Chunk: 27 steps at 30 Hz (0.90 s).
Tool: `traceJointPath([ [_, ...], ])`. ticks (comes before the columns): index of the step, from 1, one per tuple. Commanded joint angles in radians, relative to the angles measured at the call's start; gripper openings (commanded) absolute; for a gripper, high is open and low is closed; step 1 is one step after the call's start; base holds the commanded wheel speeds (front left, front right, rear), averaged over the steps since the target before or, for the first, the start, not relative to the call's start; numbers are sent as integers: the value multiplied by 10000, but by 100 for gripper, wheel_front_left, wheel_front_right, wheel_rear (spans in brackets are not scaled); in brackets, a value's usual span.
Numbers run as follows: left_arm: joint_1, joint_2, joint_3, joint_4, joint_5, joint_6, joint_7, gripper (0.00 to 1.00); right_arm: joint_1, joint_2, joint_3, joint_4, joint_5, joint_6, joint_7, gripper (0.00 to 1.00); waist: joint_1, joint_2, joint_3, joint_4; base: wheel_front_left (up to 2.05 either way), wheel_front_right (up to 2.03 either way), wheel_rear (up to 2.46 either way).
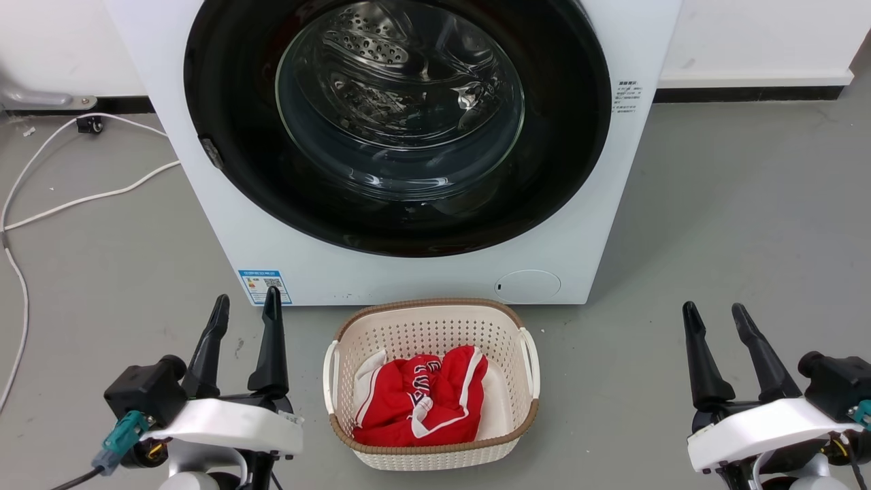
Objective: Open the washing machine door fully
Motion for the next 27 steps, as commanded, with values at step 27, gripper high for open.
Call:
traceJointPath([
  [27, 344, 296, -557, -113, 2283, 721, -704, 100, 209, 65, -50, -172, -2523, -1, -112, 100, -1, 0, -103, 64, 0, 0, 0],
])
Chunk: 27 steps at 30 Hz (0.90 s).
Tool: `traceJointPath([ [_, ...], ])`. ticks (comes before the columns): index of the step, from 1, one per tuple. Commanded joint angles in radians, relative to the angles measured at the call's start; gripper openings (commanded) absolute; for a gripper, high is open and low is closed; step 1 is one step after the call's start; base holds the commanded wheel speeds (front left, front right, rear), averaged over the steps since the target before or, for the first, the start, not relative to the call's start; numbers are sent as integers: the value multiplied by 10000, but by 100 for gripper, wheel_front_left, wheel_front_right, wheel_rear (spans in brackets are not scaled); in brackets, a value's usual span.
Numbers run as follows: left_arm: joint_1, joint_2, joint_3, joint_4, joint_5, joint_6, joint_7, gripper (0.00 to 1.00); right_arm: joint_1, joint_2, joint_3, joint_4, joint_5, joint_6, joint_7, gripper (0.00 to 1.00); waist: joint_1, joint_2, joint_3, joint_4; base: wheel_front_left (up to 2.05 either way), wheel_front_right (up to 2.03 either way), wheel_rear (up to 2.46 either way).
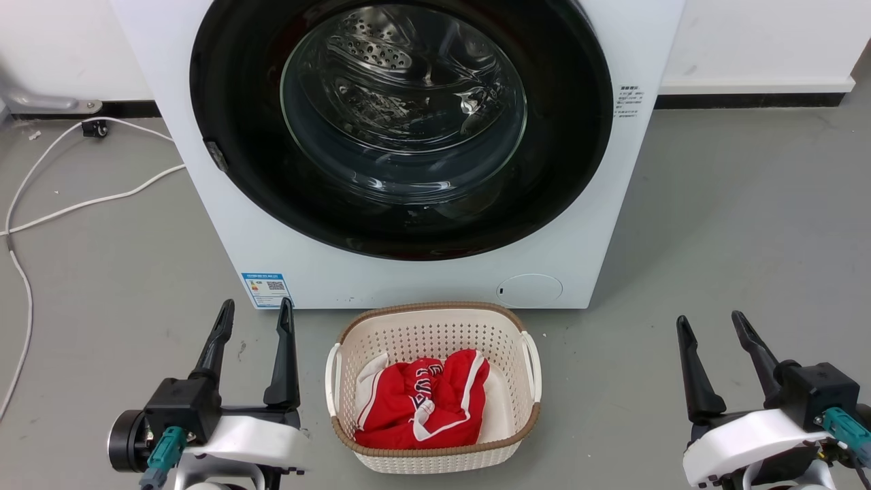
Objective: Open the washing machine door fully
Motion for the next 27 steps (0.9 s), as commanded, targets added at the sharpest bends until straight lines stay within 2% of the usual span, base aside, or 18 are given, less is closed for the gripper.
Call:
traceJointPath([
  [1, 99, 12, 6, -83, 218, 48, -103, 100, -1, 40, 7, -78, -167, -3, -56, 100, -1, 0, -1, 8, 0, 0, 0],
  [23, 193, -190, 202, -118, 1440, -230, -499, 100, 75, 68, 36, -22, -1326, -3, -376, 100, -1, 0, -3, 25, 0, 0, 0],
  [27, 228, -263, 285, -76, 1376, -284, -503, 100, 86, 68, 27, -5, -1285, -3, -410, 100, -1, 0, 7, 39, 0, 0, 0],
])
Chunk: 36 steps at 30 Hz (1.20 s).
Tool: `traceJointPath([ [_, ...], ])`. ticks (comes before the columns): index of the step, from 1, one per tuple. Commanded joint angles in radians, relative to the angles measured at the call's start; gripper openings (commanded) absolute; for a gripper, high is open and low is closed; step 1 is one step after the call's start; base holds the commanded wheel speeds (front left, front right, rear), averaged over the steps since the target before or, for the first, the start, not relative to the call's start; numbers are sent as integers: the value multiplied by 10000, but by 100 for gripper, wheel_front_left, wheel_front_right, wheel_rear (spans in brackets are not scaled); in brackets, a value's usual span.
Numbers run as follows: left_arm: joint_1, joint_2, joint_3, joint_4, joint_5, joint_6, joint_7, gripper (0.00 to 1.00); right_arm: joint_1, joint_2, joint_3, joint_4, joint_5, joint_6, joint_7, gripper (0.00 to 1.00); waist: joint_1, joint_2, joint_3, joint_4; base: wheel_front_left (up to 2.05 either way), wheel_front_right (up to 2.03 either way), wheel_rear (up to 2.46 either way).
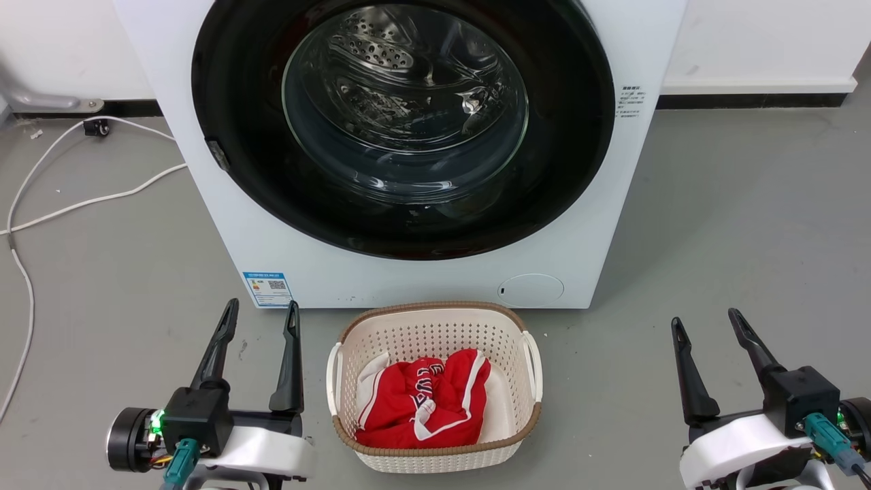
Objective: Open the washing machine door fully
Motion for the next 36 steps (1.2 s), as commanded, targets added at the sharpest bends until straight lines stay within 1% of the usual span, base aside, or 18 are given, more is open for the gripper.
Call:
traceJointPath([
  [1, 90, -23, 55, 19, -36, -43, -47, 100, 60, 43, -4, -4, 51, -3, -53, 100, 0, 0, 6, 9, 0, 0, 0],
  [15, 92, -195, 251, 71, -85, -277, -38, 100, 22, 41, -9, -4, 84, -3, -71, 100, 0, 0, 30, 59, 0, 0, 0],
  [16, 93, -204, 264, 72, -72, -293, -38, 100, 27, 41, 6, 15, 147, -3, -62, 81, 0, 0, 27, 59, 0, 0, 0],
  [17, 93, -212, 280, 74, -64, -307, -38, 100, 29, 41, 7, 17, 197, -3, -90, 32, 0, 0, 26, 59, 0, 0, 0],
  [18, 94, -221, 297, 77, -55, -317, -38, 100, 28, 41, 7, 19, 218, -3, -114, 0, 0, 0, 24, 58, 0, 0, 0],
  [23, 126, -252, 365, 74, -44, -339, -38, 100, 37, 41, 68, 95, 530, -3, -191, 0, 0, 0, 22, 55, 0, 0, 0],
  [25, 128, -268, 384, 81, -34, -352, -38, 100, 12, 40, 68, 144, 868, -3, -262, 0, 0, 0, 28, 54, 0, 0, 0],
  [27, 123, -277, 399, 84, -30, -366, -38, 100, -17, 40, 56, 252, 1588, -3, -382, 0, 0, 0, 35, 52, 0, 0, 0],
  [29, 111, -285, 415, 95, -37, -367, -38, 100, -38, 40, 135, 524, 3327, -3, -559, 0, 0, 0, 40, 55, 0, 0, 0],
  [31, 103, -294, 421, 101, -35, -386, -38, 100, -171, 40, 249, 741, 4696, -3, -835, 0, 0, 0, 45, 57, 0, 0, 0],
  [32, 95, -296, 427, 104, -40, -394, -38, 100, -231, 40, 351, 873, 5808, -3, -957, 0, 0, 0, 48, 61, 0, 0, 0],
  [35, 82, -308, 447, 108, -46, -416, -38, 100, -429, 28, 513, 1079, 7752, -3, -1292, 0, 0, 0, 65, 68, 0, 0, 0],
  [36, 70, -313, 452, 109, -50, -427, -38, 100, -490, 31, 597, 1087, 8789, -3, -1361, 0, 0, 0, 78, 73, 0, 0, 0],
])
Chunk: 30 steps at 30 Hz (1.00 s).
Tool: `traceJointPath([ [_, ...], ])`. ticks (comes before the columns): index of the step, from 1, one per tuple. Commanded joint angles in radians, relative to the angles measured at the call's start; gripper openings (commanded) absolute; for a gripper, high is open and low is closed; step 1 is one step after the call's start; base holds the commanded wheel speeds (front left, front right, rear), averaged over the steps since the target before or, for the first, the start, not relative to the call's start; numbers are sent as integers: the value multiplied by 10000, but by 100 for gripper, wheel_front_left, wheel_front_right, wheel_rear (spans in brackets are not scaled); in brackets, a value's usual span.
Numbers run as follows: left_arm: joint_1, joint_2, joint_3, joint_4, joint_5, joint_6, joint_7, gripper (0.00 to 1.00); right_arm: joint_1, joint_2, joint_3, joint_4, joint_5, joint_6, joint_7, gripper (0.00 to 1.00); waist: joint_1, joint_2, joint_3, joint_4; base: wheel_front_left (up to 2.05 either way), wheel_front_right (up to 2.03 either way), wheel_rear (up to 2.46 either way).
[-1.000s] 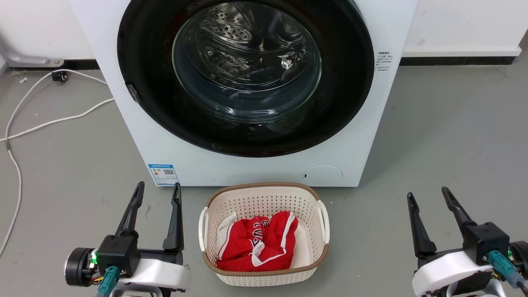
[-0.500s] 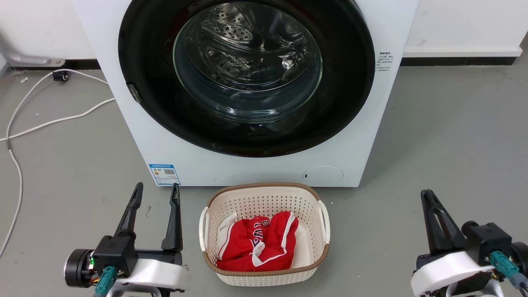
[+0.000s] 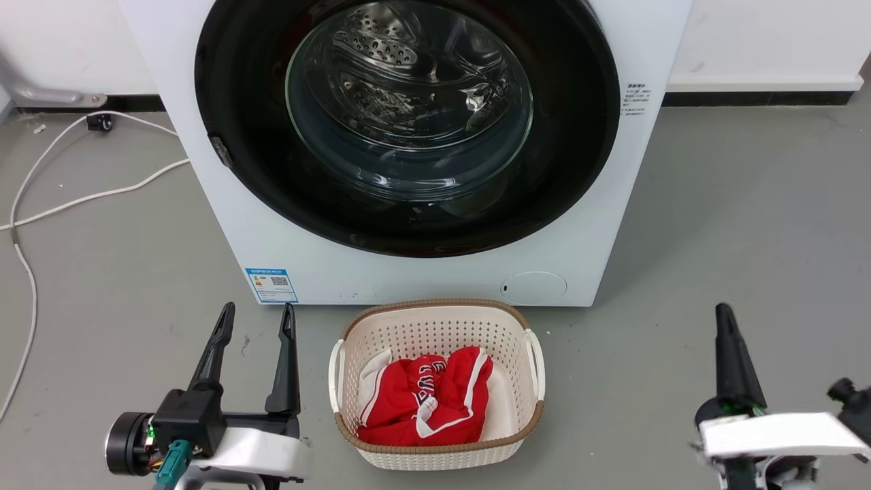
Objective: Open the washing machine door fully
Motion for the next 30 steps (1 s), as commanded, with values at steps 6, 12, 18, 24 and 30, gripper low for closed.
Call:
traceJointPath([
  [6, -135, -30, 98, -97, -53, -28, -24, 100, -759, 11, 270, -85, 5616, -2, -216, 0, 1, 0, 272, -32, 0, 0, 0],
  [12, -472, -42, 113, -262, -116, -69, -24, 100, -1907, 9, 355, 126, 8072, -2, -207, 0, 1, 0, 899, -21, 0, 0, 0],
  [18, -924, -50, 171, -470, -160, -137, -24, 100, -3804, -255, 42, 1010, 9182, -2, 192, 0, 1, 0, 1693, 49, 0, 0, 0],
  [24, -1341, -54, 250, -585, -205, -236, -24, 100, -5799, -1000, -159, 2529, 10000, -2, 822, 0, 1, 0, 2286, 164, 0, 0, 0],
  [30, -1782, -56, 301, -707, -127, -380, -24, 100, -8179, -2033, 350, 4699, 10241, -2, 1486, 0, 1, 0, 2827, 286, 0, 0, 0],
])
